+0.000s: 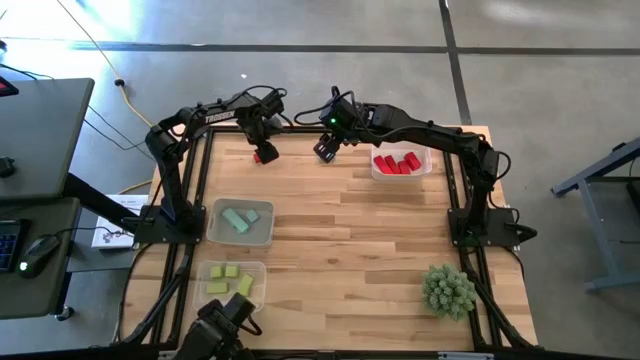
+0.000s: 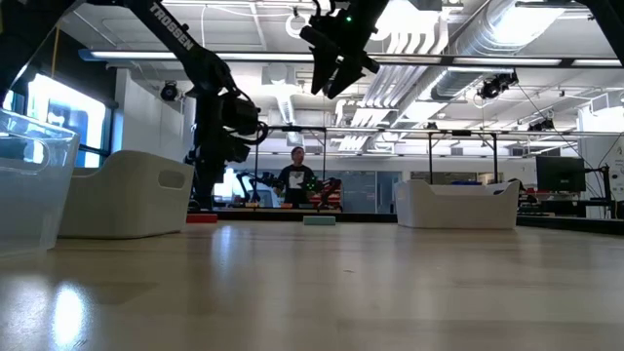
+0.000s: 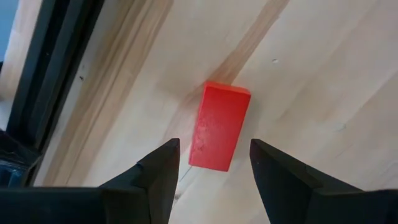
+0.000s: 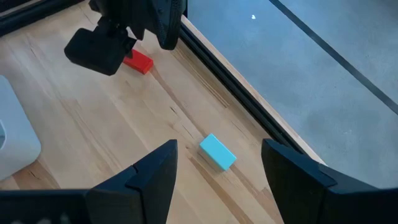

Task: Sort & place blocks by color
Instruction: Put the red block into the white bin

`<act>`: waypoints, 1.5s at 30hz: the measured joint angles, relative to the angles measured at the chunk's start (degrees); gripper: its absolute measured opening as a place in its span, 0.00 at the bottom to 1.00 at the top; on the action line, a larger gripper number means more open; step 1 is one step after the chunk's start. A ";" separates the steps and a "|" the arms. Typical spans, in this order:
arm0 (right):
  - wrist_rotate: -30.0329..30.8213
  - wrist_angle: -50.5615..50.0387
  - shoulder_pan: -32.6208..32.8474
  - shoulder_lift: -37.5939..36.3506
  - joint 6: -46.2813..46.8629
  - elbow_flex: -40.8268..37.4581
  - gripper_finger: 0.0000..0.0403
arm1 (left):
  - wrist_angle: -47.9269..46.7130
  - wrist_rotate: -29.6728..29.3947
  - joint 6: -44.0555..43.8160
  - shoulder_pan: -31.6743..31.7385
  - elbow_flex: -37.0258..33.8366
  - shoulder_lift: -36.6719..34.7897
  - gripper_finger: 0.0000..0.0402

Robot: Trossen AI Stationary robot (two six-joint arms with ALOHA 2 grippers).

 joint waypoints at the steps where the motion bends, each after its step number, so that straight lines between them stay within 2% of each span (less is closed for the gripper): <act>1: 0.00 0.00 0.00 0.00 0.00 0.00 0.55 | 0.00 -0.27 0.02 0.00 0.00 0.00 0.46; 12: -1.44 0.00 0.13 0.02 0.00 0.00 0.55 | -0.54 -2.93 -1.76 -0.13 0.00 0.00 0.46; 17: -1.49 0.00 0.15 0.02 0.30 0.00 0.55 | -3.05 -3.47 3.19 -0.13 0.02 0.00 0.46; 22: -1.49 0.00 0.15 0.02 0.99 0.00 0.55 | -2.83 -4.14 -0.76 -0.47 0.02 0.00 0.46; 36: -1.49 0.00 0.15 0.02 -0.02 0.00 0.55 | -3.79 -5.27 0.44 -3.05 0.02 0.06 0.46; 45: -1.80 0.00 0.15 0.02 -0.04 0.00 0.55 | -5.36 -7.63 -2.05 -3.02 0.02 4.45 0.46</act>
